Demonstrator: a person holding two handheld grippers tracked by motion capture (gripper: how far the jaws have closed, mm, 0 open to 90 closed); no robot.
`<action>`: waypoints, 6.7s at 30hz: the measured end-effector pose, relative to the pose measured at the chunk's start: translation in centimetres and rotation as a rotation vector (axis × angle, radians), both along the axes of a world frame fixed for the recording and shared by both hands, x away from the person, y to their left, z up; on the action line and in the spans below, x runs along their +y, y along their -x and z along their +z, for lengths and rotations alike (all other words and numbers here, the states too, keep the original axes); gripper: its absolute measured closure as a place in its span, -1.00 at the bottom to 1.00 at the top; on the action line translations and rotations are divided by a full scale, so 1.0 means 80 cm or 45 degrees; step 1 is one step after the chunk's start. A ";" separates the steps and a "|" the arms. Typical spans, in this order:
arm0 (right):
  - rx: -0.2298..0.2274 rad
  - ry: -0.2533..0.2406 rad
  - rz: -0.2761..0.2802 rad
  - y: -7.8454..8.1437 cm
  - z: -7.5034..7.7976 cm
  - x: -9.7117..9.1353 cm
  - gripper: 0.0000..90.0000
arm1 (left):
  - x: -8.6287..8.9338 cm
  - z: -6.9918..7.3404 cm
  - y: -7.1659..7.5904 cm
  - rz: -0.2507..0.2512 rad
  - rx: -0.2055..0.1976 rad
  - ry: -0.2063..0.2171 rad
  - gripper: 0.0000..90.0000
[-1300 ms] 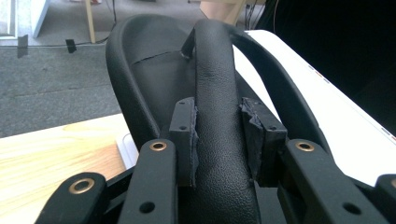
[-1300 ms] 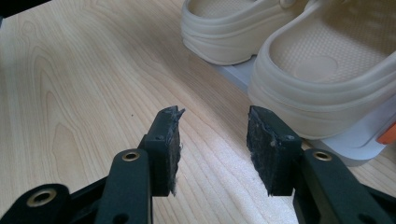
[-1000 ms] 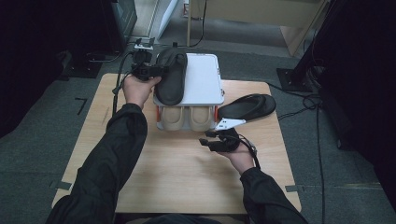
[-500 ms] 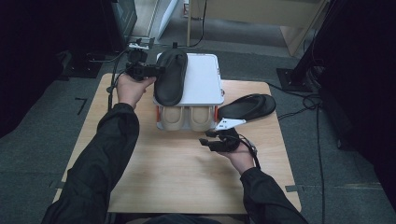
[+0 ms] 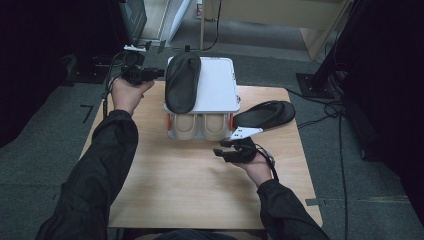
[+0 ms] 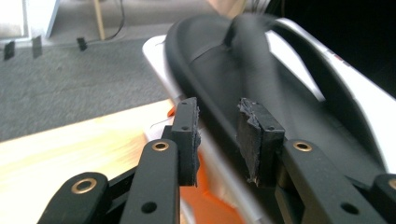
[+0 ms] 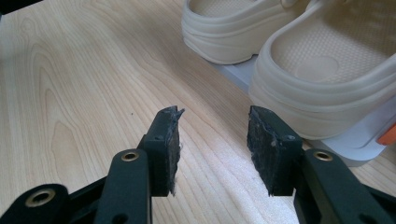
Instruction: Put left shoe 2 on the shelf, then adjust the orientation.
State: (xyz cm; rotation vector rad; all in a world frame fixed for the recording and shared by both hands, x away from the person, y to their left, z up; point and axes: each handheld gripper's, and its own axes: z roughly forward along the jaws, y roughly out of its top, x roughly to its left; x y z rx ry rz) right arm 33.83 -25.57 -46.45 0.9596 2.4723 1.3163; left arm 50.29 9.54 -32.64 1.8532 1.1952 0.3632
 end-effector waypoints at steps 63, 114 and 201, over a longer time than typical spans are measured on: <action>-0.005 -0.007 -0.390 -0.049 -0.007 -0.105 0.40 | 0.035 -0.076 0.089 -0.150 0.046 0.029 0.07; 0.077 0.108 -0.499 -0.094 -0.039 -0.119 0.55 | 0.067 -0.128 0.108 -0.132 0.038 0.033 0.05; 0.125 0.096 -0.866 -0.156 -0.026 -0.176 0.63 | 0.092 -0.139 0.121 -0.064 0.072 0.068 0.04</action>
